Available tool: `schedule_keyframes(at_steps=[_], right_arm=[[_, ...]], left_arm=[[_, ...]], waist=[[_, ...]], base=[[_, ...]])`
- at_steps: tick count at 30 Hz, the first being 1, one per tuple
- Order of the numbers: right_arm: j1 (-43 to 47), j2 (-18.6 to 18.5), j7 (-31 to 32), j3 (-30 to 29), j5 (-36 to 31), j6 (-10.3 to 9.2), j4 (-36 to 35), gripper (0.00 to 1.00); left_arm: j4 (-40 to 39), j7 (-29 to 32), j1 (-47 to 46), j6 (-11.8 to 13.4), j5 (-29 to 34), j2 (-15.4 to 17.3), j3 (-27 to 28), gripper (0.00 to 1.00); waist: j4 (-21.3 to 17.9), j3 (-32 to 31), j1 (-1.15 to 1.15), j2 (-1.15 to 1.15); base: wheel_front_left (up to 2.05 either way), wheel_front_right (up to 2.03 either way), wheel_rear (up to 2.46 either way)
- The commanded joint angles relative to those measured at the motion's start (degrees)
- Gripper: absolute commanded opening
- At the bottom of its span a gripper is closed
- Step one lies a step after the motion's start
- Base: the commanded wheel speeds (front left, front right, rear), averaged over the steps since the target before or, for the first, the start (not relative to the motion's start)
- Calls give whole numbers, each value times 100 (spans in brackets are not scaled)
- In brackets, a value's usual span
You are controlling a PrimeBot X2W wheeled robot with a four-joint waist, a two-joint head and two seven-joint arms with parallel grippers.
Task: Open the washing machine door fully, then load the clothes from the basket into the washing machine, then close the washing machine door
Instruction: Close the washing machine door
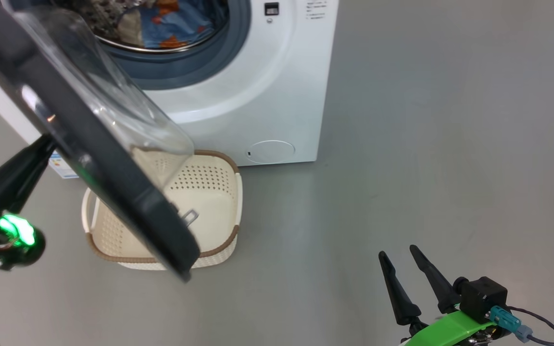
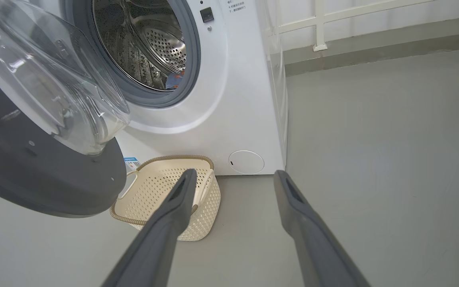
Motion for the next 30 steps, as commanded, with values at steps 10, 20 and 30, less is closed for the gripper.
schedule_keyframes(at_steps=[10,20,30], right_arm=[[-106,10,-70,117,-60,9,-194,100],[-157,10,-70,102,-97,9,-295,100],[-179,10,-70,83,-86,9,-477,100]], left_arm=[[222,-442,-636,-397,10,-322,-101,0],[623,-990,-1002,-634,241,-376,-40,0],[798,-1285,-1312,-684,396,-262,126,0]], waist=[[-218,142,0,0],[-478,408,0,0],[-672,711,0,0]], base=[[0,0,0],[0,0,0],[0,0,0]])
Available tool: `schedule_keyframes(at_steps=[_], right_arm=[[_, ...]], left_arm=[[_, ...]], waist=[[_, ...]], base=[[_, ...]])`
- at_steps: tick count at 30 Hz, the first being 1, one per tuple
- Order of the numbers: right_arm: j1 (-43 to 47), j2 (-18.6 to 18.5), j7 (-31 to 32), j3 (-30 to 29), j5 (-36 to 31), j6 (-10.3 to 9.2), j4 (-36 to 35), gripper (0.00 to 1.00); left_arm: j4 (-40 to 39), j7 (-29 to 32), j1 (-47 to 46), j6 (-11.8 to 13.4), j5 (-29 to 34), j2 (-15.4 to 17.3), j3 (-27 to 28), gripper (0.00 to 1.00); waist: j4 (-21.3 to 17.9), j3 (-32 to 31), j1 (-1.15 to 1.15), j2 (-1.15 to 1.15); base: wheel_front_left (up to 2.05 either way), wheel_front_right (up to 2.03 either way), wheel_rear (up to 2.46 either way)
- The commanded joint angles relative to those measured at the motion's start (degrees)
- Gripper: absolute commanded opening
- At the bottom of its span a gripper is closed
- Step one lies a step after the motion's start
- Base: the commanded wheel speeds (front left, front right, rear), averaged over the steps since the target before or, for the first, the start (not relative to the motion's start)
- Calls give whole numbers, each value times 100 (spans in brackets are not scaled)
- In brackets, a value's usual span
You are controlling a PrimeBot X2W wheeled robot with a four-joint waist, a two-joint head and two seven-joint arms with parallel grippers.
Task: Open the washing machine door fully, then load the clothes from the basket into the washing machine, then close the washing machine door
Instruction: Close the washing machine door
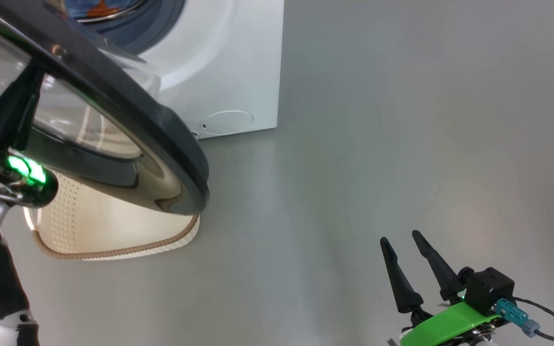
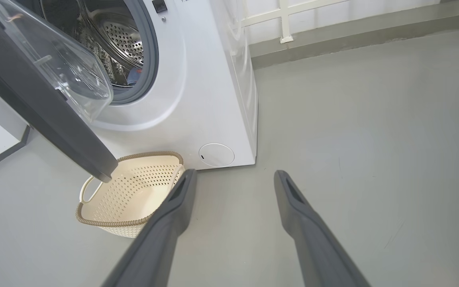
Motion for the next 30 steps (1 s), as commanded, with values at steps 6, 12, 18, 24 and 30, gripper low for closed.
schedule_keyframes(at_steps=[6,12,18,24,30], right_arm=[[-167,7,-70,128,-18,9,-161,100],[-220,7,-70,147,2,9,-132,100],[-184,7,-70,95,1,9,-57,100],[-116,7,-70,83,-9,9,23,100],[-9,7,-70,76,39,9,83,100]], left_arm=[[-218,-126,-162,-39,154,211,124,0],[-240,-215,-97,-40,238,209,142,0],[-358,-299,177,-40,336,180,126,0],[-596,-473,600,-40,481,151,94,0],[-1044,-695,1081,-40,700,140,-72,0]], waist=[[-29,106,0,0],[5,70,0,0],[105,-171,0,0],[216,-539,0,0],[287,-909,0,0]], base=[[0,0,0],[0,0,0],[0,0,0],[0,0,0],[0,0,0]])
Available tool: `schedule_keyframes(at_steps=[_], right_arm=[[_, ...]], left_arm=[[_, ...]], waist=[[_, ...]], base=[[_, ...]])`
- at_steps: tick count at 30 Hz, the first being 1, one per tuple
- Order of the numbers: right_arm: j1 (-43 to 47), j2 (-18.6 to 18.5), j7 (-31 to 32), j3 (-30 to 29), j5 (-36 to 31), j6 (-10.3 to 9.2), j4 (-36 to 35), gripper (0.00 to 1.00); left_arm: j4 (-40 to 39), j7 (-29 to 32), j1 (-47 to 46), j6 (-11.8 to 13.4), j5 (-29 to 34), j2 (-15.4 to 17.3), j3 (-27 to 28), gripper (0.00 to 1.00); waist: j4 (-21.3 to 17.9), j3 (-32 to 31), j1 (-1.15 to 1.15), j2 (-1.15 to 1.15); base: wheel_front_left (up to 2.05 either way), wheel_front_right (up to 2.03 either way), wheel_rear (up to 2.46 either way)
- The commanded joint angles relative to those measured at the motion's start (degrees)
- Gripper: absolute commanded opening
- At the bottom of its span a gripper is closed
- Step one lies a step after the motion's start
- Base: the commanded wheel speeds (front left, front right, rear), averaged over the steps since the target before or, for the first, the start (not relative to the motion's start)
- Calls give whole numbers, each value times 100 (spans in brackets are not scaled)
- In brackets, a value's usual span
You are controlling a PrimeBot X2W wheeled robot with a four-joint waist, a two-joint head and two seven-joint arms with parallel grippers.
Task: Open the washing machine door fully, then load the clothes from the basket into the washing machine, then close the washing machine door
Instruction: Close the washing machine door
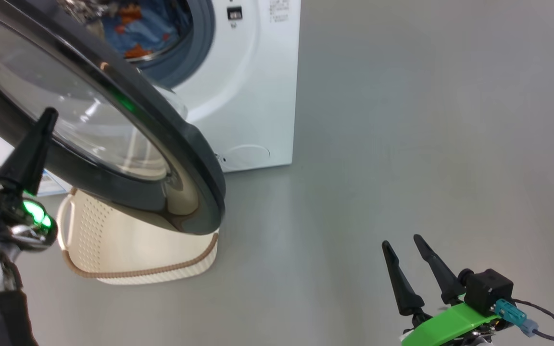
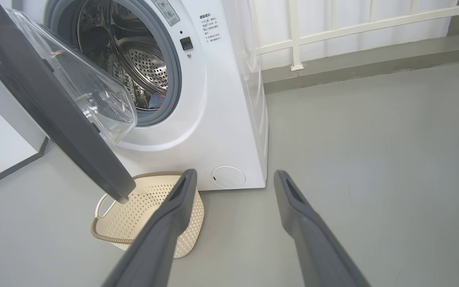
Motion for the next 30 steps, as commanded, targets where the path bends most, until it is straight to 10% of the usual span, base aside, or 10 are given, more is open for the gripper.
schedule_keyframes(at_steps=[1,16,20,30], right_arm=[[42,8,-70,124,33,9,-121,100],[341,8,-70,85,71,9,-204,100],[363,8,-70,85,60,9,-235,100],[342,8,-70,104,162,9,-377,100]], left_arm=[[-244,-46,65,-40,89,205,102,0],[-1046,-1005,1073,-40,457,391,-497,0],[-1299,-1592,1294,-40,785,632,-757,100],[-1496,-3671,1815,-41,2100,1977,-2265,100]], waist=[[78,-225,0,0],[204,-721,0,0],[210,-727,0,0],[183,-665,0,0]], base=[[0,0,0],[0,0,0],[0,0,0],[0,0,0]])
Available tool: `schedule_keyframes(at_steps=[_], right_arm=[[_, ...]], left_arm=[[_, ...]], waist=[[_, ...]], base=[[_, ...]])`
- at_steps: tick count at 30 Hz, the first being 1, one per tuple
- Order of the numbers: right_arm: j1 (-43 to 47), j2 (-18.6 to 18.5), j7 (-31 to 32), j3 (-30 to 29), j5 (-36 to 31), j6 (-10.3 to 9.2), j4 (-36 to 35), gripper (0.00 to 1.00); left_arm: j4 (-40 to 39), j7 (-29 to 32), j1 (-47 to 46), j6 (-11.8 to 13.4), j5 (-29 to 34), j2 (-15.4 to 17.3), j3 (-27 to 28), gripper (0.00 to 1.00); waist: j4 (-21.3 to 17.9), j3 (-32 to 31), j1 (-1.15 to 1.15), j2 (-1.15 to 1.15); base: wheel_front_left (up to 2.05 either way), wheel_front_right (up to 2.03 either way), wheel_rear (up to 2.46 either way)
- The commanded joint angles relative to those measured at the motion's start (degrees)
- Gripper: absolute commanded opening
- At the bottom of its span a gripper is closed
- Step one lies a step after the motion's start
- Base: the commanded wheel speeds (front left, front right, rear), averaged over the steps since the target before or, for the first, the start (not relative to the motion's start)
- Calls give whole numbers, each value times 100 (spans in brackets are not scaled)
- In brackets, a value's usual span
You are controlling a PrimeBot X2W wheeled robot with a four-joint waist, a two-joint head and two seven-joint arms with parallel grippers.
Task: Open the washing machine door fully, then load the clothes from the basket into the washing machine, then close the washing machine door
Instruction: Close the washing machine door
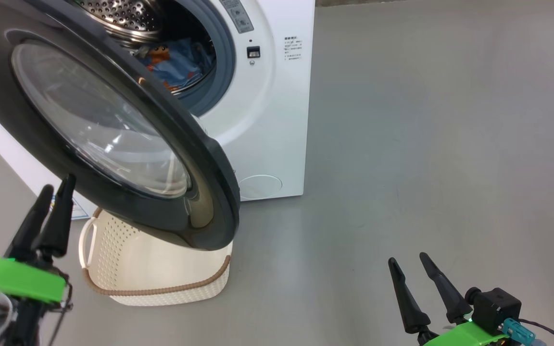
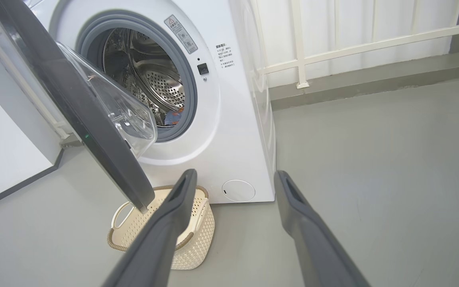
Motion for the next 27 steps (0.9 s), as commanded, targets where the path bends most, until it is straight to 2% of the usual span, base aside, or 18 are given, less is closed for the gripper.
schedule_keyframes(at_steps=[1,5,8,10,16,20,27], right_arm=[[-111,4,-70,159,0,9,-169,100],[-104,4,-70,162,12,9,-197,100],[-94,4,-70,165,17,9,-227,100],[-89,4,-70,164,16,9,-250,100],[-74,4,-70,164,9,9,-293,100],[-75,4,-70,155,1,9,-299,100],[-88,4,-70,152,-28,9,-308,100]], left_arm=[[-106,-317,-99,-41,173,370,38,100],[228,-1367,-45,-41,641,866,-491,100],[506,-1655,-51,-41,1063,1088,-681,100],[658,-1714,-52,-41,1339,1125,-655,100],[679,-1736,36,-41,2209,1020,-304,100],[574,-1737,184,-41,2576,939,-174,100],[406,-1738,533,-41,3232,611,343,100]], waist=[[-4,-1,0,0],[-3,-7,0,0],[6,-7,0,0],[14,-1,0,0],[28,43,0,0],[33,64,0,0],[37,101,0,0]], base=[[0,0,0],[0,0,0],[0,0,0],[0,0,0],[0,0,0],[0,0,0],[0,0,0]])
